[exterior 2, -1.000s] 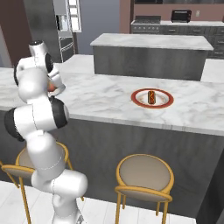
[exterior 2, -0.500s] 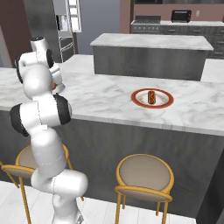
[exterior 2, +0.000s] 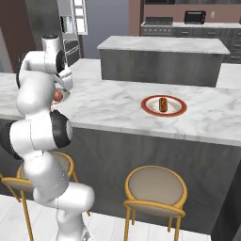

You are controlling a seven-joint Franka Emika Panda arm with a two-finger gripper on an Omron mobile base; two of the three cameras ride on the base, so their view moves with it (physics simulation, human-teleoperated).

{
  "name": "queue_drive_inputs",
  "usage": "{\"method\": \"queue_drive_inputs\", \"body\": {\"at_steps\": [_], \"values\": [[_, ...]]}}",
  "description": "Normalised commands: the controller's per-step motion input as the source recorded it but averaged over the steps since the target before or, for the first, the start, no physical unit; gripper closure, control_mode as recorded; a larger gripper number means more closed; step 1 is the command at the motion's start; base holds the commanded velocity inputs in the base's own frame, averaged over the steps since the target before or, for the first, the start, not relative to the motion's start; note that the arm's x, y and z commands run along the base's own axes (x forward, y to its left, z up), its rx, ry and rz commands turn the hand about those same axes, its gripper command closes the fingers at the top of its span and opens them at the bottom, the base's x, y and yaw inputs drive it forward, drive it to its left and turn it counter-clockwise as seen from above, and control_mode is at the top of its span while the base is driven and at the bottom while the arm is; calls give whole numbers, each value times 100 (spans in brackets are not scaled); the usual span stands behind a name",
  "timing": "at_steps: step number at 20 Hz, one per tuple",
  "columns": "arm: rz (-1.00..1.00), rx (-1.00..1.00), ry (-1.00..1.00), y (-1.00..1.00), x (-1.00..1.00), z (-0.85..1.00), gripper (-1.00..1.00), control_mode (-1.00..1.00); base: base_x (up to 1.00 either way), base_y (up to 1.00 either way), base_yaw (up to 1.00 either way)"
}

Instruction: Pick up the peach and mango from the fridge and place one fruit on each plate on the dining counter.

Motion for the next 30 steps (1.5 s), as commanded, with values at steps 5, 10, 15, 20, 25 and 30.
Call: {"method": "queue_drive_inputs", "body": {"at_steps": [5,10,15,20,25,30], "values": [[0,20,-18,-100,-100,2,-100,-100,0,0,0],[0,7,-14,-78,-100,16,-100,-100,0,0,0],[0,-2,-3,-49,-100,13,-100,-100,0,0,0],[0,-17,0,-35,-100,6,-100,-100,0,0,0],[0,-30,0,-50,-76,-21,-100,-100,0,0,0],[0,-13,-1,-31,-36,-38,-100,-100,0,0,0]]}}
